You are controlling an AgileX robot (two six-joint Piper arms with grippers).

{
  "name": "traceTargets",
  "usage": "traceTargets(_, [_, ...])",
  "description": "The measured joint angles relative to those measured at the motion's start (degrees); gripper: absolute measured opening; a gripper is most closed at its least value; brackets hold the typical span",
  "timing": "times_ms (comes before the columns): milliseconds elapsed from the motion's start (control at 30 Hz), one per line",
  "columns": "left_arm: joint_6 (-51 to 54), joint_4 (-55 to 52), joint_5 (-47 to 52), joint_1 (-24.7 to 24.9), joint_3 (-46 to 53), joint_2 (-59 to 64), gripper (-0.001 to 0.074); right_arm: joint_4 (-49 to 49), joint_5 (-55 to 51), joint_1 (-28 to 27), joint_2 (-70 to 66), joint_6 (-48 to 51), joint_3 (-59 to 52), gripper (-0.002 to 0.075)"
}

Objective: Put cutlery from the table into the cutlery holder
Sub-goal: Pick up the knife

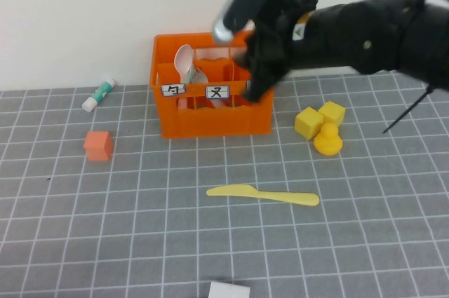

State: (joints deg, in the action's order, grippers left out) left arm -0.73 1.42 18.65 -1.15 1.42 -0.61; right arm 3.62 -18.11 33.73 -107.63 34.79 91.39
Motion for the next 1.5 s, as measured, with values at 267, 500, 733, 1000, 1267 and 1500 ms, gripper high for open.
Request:
traceTargets(267, [0.0, 0.0, 0.0, 0.0, 0.0, 0.0, -0.0001, -0.4, -31.8, 0.0, 1.1, 11.8, 0.0, 0.0208])
traceTargets(500, [0.0, 0.2, 0.0, 0.0, 0.0, 0.0, -0.0001, -0.6, -41.0, 0.0, -4.1, 12.3, 0.1, 0.0208])
traceTargets(733, [-0.1, 0.4, 0.0, 0.0, 0.0, 0.0, -0.0001, -1.2, -42.1, 0.0, -11.9, 12.3, 2.8, 0.0376])
traceTargets(1000, [-0.1, 1.9, 0.0, 0.0, 0.0, 0.0, -0.0001, -8.7, -45.9, 0.0, -22.3, 9.6, 11.5, 0.0422])
traceTargets(1267, [-0.1, 2.6, 0.0, 0.0, 0.0, 0.0, -0.0001, -9.1, -52.0, 0.0, -27.1, 8.2, 19.5, 0.0396])
traceTargets(1500, [-0.1, 2.7, 0.0, 0.0, 0.0, 0.0, -0.0001, -4.6, -51.5, -0.8, -27.5, 8.3, 20.2, 0.0197])
